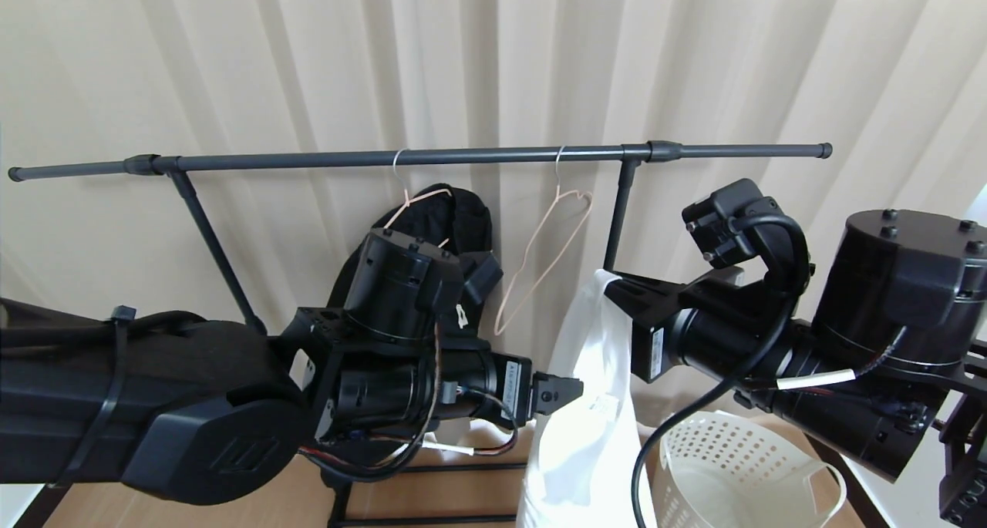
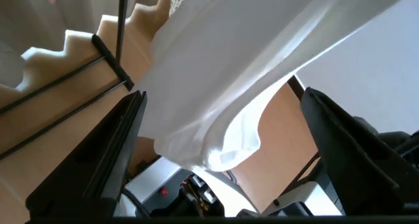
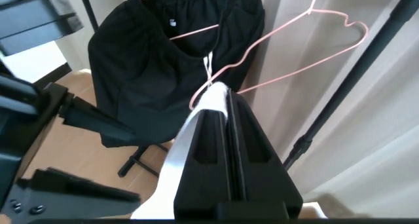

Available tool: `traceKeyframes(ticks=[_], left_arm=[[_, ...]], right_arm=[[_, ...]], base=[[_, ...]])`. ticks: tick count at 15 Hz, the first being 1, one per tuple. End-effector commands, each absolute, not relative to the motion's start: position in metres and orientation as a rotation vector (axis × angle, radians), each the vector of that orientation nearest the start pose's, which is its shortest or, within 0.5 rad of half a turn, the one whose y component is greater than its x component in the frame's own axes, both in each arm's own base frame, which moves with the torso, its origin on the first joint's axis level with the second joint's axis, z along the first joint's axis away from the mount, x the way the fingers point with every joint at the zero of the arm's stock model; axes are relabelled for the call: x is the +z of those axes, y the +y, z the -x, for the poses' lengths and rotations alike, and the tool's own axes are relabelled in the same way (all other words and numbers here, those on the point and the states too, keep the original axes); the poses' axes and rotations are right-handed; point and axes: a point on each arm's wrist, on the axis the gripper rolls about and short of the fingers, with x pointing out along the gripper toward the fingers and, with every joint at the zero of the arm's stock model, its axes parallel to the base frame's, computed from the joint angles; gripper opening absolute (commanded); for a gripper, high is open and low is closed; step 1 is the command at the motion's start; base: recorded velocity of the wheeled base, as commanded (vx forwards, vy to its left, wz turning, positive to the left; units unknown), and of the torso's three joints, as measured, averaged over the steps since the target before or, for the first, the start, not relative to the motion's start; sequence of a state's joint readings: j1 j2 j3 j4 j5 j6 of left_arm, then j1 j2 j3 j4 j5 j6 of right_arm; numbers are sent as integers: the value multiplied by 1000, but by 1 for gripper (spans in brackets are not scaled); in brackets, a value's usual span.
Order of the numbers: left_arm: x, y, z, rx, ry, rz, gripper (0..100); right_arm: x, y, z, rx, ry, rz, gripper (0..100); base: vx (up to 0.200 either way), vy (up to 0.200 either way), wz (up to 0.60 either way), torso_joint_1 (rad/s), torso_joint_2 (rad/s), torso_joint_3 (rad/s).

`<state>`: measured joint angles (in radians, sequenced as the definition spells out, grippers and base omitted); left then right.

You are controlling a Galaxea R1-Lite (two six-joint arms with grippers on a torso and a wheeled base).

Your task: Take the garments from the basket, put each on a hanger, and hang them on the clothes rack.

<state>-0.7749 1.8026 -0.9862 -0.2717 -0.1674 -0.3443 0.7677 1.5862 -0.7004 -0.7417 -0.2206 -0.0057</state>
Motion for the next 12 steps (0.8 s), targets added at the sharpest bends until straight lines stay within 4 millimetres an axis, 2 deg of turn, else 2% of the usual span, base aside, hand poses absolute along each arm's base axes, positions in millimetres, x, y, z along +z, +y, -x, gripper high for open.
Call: traceKeyframes(ticks=[1, 4, 7, 9, 12], left_arm=[[166, -240, -231, -834, 666, 148, 100], [171, -246, -235, -845, 633, 162, 100], [166, -250, -246, -734, 619, 168, 100], [151, -257, -255, -636, 637, 166, 100], [142, -258, -257, -611, 655, 151, 100]], right_arm=[[198, 188, -199, 553, 125, 75, 0], [198, 188, -196, 544, 124, 77, 0], [197, 190, -194, 547, 125, 78, 0], [198, 190, -194, 549, 122, 77, 0], [199, 192, -189, 561, 119, 77, 0]], base=[[0, 0, 0, 0, 0, 0], [0, 0, 0, 0, 0, 0], [0, 0, 0, 0, 0, 0], [0, 0, 0, 0, 0, 0], [0, 0, 0, 0, 0, 0]])
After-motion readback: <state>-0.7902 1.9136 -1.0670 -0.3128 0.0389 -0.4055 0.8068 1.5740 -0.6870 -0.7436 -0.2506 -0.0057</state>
